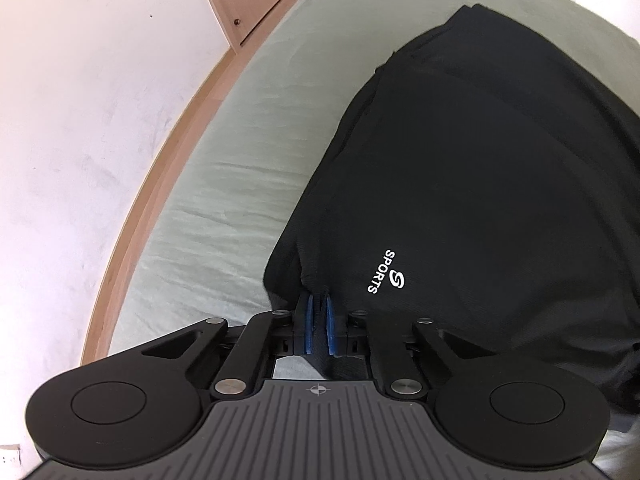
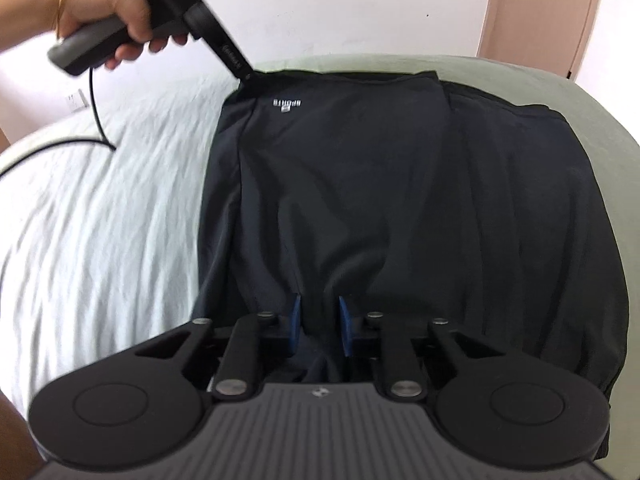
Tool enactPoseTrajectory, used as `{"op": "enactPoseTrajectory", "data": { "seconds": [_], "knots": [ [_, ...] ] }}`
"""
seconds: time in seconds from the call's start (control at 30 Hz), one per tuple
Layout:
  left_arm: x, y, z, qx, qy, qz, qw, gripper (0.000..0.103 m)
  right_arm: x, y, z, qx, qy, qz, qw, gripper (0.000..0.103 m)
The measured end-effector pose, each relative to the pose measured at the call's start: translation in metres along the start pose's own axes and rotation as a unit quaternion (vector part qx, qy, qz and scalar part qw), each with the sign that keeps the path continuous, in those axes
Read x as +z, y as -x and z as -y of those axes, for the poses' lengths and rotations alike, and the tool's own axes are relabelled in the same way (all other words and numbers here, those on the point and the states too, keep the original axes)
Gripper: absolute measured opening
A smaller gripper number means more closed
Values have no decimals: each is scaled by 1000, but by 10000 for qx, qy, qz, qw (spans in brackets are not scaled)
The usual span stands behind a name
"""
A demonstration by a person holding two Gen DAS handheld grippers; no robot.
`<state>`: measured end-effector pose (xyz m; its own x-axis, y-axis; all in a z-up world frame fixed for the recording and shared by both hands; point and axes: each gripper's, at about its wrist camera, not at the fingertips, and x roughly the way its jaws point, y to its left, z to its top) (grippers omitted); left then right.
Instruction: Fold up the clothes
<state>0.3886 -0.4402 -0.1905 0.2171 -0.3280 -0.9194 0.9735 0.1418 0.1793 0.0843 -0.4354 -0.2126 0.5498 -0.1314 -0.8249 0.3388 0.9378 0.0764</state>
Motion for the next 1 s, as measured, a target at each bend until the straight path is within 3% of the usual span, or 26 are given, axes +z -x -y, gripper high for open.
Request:
{"op": "enactPoseTrajectory", "data": {
  "seconds": [0.07,0.27,0.43,0.57,0.6,1.0],
  "knots": [
    [-3,5,-2,3,59,25,10000,7,1,7,-2,197,22,106,9997,35],
    [-7,14,-1,35,128,58,9999,7,-8,11,-26,648,557,150,9962,35],
    [-3,8,1,37,182,66,9998,7,-7,-10,-27,610,617,-131,9961,35],
    [-5,5,-3,30,202,46,9998,7,-3,-22,-18,637,411,-355,9965,6],
    [-5,4,-3,24,202,47,9998,7,-2,-22,-16,646,353,-366,9966,4],
    [-17,30,-16,141,276,64,9995,7,7,-1,-30,1186,436,-16,9920,0]
  ]
}}
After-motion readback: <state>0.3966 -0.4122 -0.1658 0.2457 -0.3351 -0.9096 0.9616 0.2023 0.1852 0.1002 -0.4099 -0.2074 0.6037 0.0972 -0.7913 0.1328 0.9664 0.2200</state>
